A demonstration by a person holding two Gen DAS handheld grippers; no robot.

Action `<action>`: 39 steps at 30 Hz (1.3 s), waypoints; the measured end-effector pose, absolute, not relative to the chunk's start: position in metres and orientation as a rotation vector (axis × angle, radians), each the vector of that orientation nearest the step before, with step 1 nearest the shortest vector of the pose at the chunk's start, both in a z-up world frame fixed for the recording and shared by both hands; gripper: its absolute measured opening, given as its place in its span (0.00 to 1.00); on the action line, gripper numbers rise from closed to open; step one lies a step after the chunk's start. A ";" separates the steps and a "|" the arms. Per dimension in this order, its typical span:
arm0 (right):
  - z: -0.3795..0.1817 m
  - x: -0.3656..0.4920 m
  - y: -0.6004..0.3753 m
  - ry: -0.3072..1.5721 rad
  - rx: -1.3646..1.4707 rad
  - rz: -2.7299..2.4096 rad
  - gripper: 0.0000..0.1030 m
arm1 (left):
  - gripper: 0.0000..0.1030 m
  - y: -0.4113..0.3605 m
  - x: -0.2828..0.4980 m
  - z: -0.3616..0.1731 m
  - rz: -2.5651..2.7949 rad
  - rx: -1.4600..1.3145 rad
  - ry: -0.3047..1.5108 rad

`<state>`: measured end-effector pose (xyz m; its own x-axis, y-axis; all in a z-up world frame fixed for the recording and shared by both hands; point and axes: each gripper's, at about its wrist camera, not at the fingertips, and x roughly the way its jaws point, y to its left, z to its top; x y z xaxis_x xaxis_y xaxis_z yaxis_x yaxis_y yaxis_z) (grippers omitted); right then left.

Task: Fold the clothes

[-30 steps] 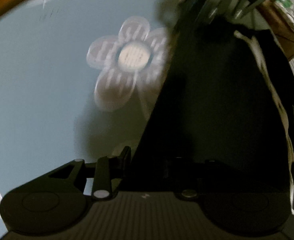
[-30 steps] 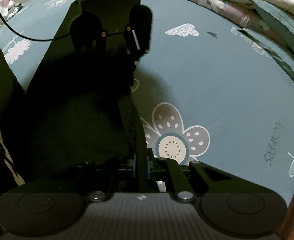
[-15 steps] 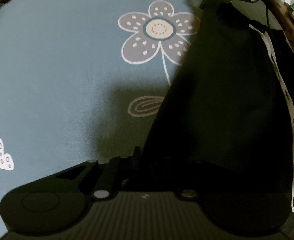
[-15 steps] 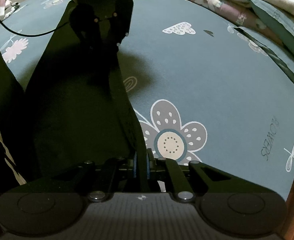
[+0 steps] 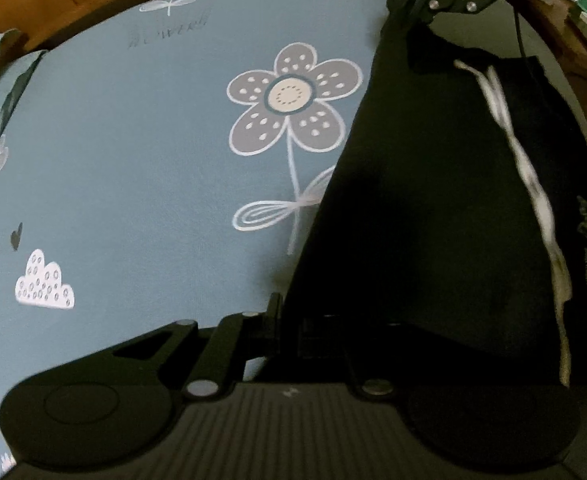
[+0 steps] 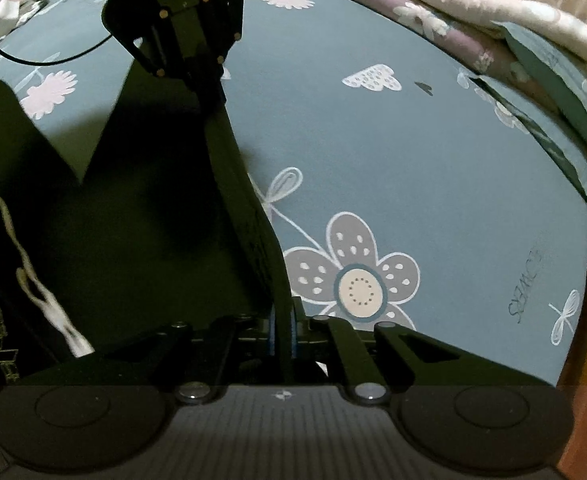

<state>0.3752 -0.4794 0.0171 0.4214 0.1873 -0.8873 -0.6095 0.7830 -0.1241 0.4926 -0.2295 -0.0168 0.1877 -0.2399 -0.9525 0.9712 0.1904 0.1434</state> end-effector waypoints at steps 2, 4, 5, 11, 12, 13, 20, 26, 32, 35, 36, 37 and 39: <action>0.024 0.365 -0.472 1.019 -0.480 0.527 0.07 | 0.04 -0.226 0.477 -0.008 -1.073 0.972 0.960; 0.030 0.354 -0.466 1.016 -0.489 0.531 0.07 | 0.04 -0.221 0.461 0.000 -1.068 0.974 0.944; 0.032 0.348 -0.462 1.015 -0.496 0.533 0.07 | 0.03 -0.220 0.451 0.004 -1.072 0.978 0.936; 0.042 0.309 -0.439 1.032 -0.525 0.550 0.07 | 0.02 -0.217 0.395 0.021 -1.122 0.986 0.914; 0.042 0.302 -0.435 1.038 -0.528 0.555 0.07 | 0.02 -0.217 0.384 0.022 -1.141 0.998 0.917; 0.042 0.295 -0.431 1.049 -0.533 0.564 0.07 | 0.02 -0.217 0.374 0.022 -1.164 1.008 0.924; 0.030 0.249 -0.400 1.097 -0.609 0.594 0.07 | 0.02 -0.222 0.313 0.010 -1.347 1.064 0.957; 0.004 0.219 -0.384 1.143 -0.698 0.620 0.07 | 0.01 -0.230 0.288 -0.017 -1.458 1.096 0.974; -0.028 0.193 -0.378 1.183 -0.782 0.642 0.07 | 0.01 -0.237 0.280 -0.047 -1.517 1.108 1.009; -0.041 0.183 -0.377 1.188 -0.825 0.640 0.07 | 0.01 -0.240 0.270 -0.056 -1.545 1.112 1.022; -0.045 0.181 -0.378 1.191 -0.834 0.635 0.07 | 0.01 -0.241 0.269 -0.060 -1.550 1.111 1.033; -0.048 0.180 -0.379 1.195 -0.832 0.626 0.07 | 0.01 -0.242 0.270 -0.064 -1.550 1.110 1.038; -0.053 0.180 -0.381 1.204 -0.819 0.603 0.07 | 0.01 -0.244 0.271 -0.072 -1.545 1.105 1.042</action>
<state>0.1801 -0.3812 -0.0528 0.2659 -0.0168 -0.9639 -0.7817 0.5813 -0.2258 0.2707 -0.2444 -0.0722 -0.1553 -0.2070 -0.9659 0.9731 -0.2003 -0.1135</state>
